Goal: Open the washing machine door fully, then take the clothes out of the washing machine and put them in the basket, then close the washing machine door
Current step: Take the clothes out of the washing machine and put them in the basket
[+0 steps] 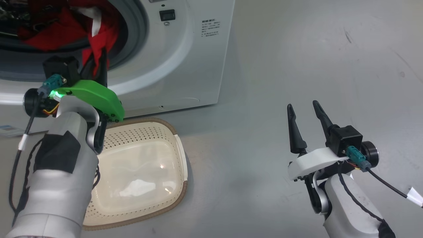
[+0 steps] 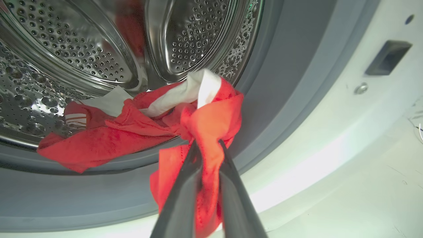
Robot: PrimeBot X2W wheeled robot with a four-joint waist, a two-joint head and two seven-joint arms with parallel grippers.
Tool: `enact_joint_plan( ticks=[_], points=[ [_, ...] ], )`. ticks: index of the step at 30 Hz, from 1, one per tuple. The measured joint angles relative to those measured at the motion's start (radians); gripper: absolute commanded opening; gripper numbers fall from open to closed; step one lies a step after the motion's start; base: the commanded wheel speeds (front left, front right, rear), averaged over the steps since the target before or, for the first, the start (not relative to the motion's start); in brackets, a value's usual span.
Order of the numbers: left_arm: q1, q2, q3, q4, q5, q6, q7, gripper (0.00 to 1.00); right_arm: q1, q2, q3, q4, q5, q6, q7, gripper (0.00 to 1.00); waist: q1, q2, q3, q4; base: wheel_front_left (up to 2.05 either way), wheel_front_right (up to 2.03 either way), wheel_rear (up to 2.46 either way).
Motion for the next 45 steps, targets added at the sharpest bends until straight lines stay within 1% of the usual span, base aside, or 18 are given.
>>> enact_joint_plan(
  ticks=[7, 9, 12, 16, 20, 23, 33, 38, 45],
  points=[
    [0.103, -0.013, -0.012, -0.016, -0.018, -0.001, -0.012, 0.0, 0.03, -0.001, -0.009, 0.009, -0.004, 0.001, 0.0, 1.0, 0.0, 0.0, -0.046, 0.041, 0.0, 0.0, 0.0],
    [0.141, -0.015, -0.017, -0.021, -0.022, -0.001, -0.017, 0.0, 0.036, -0.001, -0.01, 0.012, -0.004, 0.009, 0.0, 1.0, 0.0, 0.0, -0.056, 0.051, 0.0, 0.0, 0.0],
    [0.193, -0.016, -0.036, -0.032, -0.037, -0.001, -0.017, 0.0, 0.036, -0.001, -0.012, 0.012, -0.004, 0.011, 0.0, 1.0, 0.0, 0.0, -0.069, 0.064, 0.0, 0.0, 0.0],
    [0.248, -0.017, -0.042, -0.049, -0.054, -0.001, -0.017, 0.0, 0.036, -0.002, -0.012, 0.014, -0.005, 0.021, 0.0, 1.0, 0.0, 0.0, -0.08, 0.074, 0.0, 0.0, 0.0],
    [0.29, -0.02, -0.067, -0.071, -0.062, -0.001, -0.017, 0.0, 0.038, -0.003, -0.015, 0.017, -0.005, 0.021, 0.0, 1.0, 0.0, 0.0, -0.089, 0.081, 0.0, 0.0, 0.0],
    [0.329, -0.02, -0.066, -0.084, -0.072, -0.001, -0.017, 0.0, 0.038, -0.003, -0.015, 0.018, -0.005, 0.027, 0.0, 1.0, 0.0, 0.0, -0.092, 0.084, 0.0, 0.0, 0.0],
    [0.435, -0.02, -0.095, -0.089, -0.081, -0.001, -0.017, 0.0, 0.039, -0.003, -0.017, 0.022, -0.009, 0.032, 0.0, 1.0, 0.0, 0.0, -0.092, 0.089, 0.0, 0.0, 0.0],
    [0.453, -0.019, -0.103, -0.073, -0.088, -0.001, -0.017, 0.0, 0.039, -0.003, -0.016, 0.02, -0.015, 0.036, 0.0, 1.0, 0.0, 0.0, -0.076, 0.086, 0.0, 0.0, 0.0],
    [0.489, -0.013, -0.137, -0.026, -0.091, -0.001, -0.015, 0.0, 0.037, -0.003, -0.019, 0.019, -0.033, 0.036, 0.0, 1.0, 0.0, 0.0, -0.047, 0.07, 0.0, 0.0, 0.0]
  ],
)
